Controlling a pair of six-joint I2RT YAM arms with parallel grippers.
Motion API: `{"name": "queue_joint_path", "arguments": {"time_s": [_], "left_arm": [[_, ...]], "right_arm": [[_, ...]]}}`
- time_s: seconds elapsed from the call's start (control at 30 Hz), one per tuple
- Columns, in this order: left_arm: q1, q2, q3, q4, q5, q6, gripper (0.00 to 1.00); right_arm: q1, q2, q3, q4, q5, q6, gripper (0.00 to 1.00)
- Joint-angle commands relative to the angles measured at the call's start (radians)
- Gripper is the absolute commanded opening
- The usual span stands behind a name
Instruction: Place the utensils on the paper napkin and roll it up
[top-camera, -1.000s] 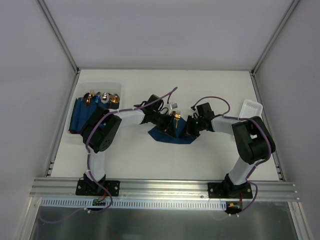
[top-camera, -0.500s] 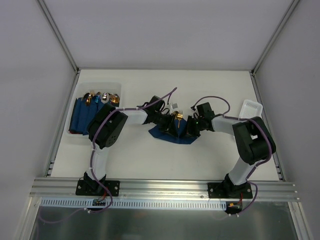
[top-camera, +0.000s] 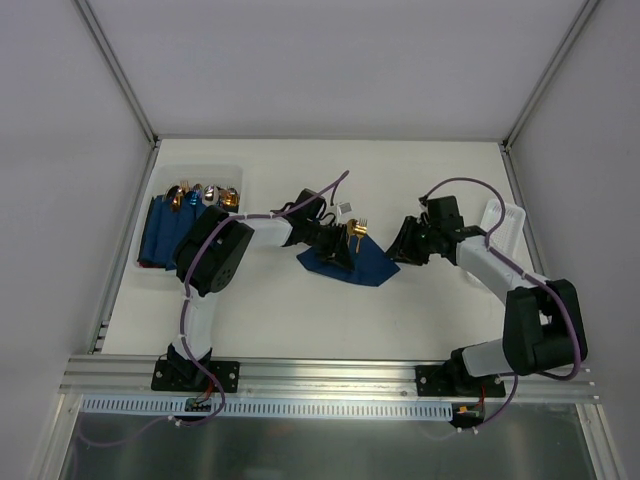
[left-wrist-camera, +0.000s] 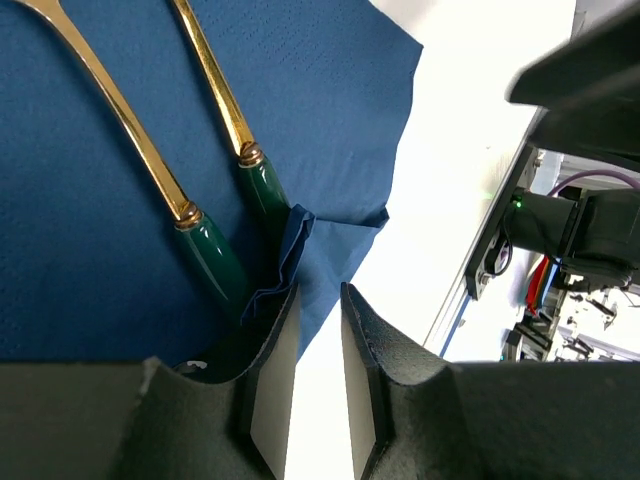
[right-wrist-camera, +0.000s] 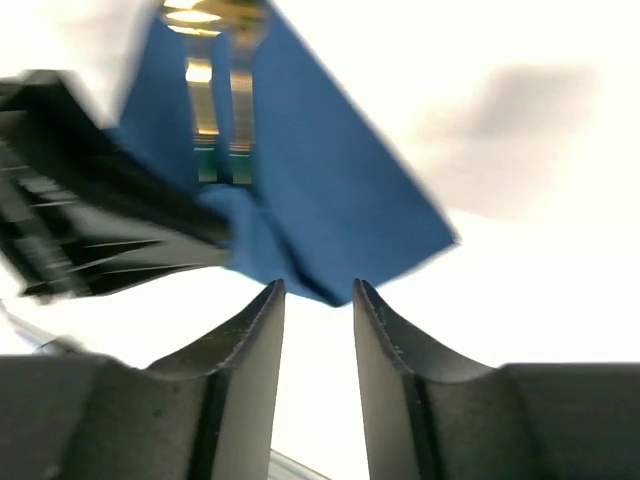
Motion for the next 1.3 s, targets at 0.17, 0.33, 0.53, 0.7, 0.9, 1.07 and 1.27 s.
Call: {"name": "queue_joint_path", "arguments": {"time_s": [0.17, 0.33, 0.53, 0.7, 0.9, 1.07, 1.27], "left_arm": [[0.009, 0.02, 0.006, 0.021, -0.017, -0.007, 0.24], [0.009, 0.02, 0.007, 0.021, -0.019, -0.007, 0.24], [0.009, 0.02, 0.006, 0.021, -0.019, -0.005, 0.24], [0.016, 0.023, 0.004, 0.021, -0.019, -0.007, 0.24], [0.018, 0.022, 0.002, 0.021, -0.019, -0.007, 0.24], [0.023, 0.023, 0.004, 0.023, -0.022, -0.009, 0.24], [0.024, 0.026, 0.004, 0.021, -0.025, -0.013, 0.24]], "right_arm": [[-0.018, 0.098, -0.014, -0.088, 0.153, -0.043, 0.46], [-0.017, 0.214, 0.001, -0.038, 0.096, -0.019, 0.45], [-0.014, 0.283, -0.025, 0.091, -0.048, 0.043, 0.4], [-0.014, 0.305, -0.076, 0.209, -0.158, 0.106, 0.38], [-0.009, 0.306, -0.111, 0.384, -0.258, 0.191, 0.4], [-0.009, 0.282, -0.1, 0.387, -0.246, 0.213, 0.05], [-0.005, 0.271, -0.056, 0.421, -0.261, 0.302, 0.0]]}}
